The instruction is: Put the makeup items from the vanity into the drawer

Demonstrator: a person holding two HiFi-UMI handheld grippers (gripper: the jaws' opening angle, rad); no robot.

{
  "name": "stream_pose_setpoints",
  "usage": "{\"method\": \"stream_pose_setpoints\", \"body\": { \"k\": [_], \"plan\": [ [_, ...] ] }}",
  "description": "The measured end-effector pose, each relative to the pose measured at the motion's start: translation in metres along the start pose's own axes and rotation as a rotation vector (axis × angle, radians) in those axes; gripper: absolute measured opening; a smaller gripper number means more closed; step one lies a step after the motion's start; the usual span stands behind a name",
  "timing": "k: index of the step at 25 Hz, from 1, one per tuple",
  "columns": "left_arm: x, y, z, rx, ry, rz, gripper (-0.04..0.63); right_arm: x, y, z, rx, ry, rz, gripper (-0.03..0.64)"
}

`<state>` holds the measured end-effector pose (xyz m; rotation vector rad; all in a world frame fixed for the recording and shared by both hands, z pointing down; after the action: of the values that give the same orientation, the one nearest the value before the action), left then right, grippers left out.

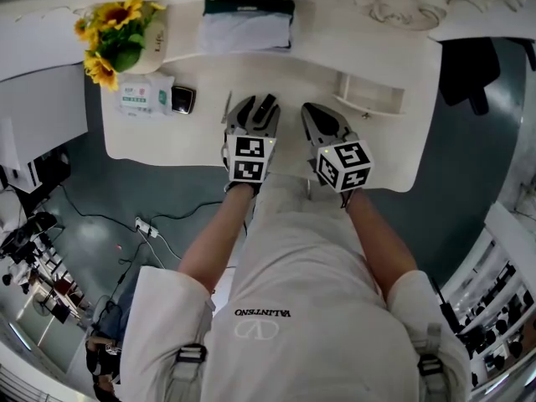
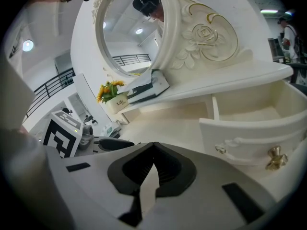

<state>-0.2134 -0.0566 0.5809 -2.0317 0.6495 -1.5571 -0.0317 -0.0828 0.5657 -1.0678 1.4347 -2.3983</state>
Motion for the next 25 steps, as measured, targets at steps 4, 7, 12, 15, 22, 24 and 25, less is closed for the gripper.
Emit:
{"method": "stream_pose_setpoints", "body": {
  "k": [4, 7, 12, 15, 22, 24, 25],
  "plan": [
    [0.001, 0.000, 0.001, 0.031, 0.026, 0.005, 0.202, 0.003, -0.002, 0.001, 0.007, 0.000, -0.006, 0.012],
    [0.000, 0.000, 0.003, 0.042, 0.034, 0.010, 0.168, 0.002, -0.004, 0.003, 0.016, -0.005, -0.008, 0.012],
    [0.000, -0.001, 0.002, 0.035, 0.053, 0.020, 0.101, -0.001, -0.005, 0.003, 0.013, -0.001, -0.004, 0.012],
    [-0.001, -0.001, 0.003, 0.036, 0.066, 0.022, 0.100, -0.006, -0.004, 0.004, 0.013, -0.001, 0.005, 0.012],
    [-0.016, 0.006, 0.024, 0.021, 0.043, 0.050, 0.098, -0.025, 0.003, 0.002, 0.004, 0.010, 0.038, 0.012],
    [-0.019, 0.011, 0.035, 0.017, 0.024, 0.060, 0.098, -0.032, 0.005, 0.003, 0.003, 0.002, 0.046, 0.012],
    [-0.021, 0.014, 0.041, 0.017, 0.015, 0.068, 0.098, -0.037, 0.006, 0.004, 0.004, -0.004, 0.050, 0.012]
  ]
}}
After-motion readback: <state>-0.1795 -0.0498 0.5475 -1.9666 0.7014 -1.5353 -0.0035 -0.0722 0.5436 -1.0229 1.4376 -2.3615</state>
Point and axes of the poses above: the fingertips, and each gripper's own axes: x forward along the fingers, z to its right, y out of its top, the point moved 10 cm from there along -x, backward along the fingers, and after that the axes turned 13 degrees about -x, right-handed, at the moved point
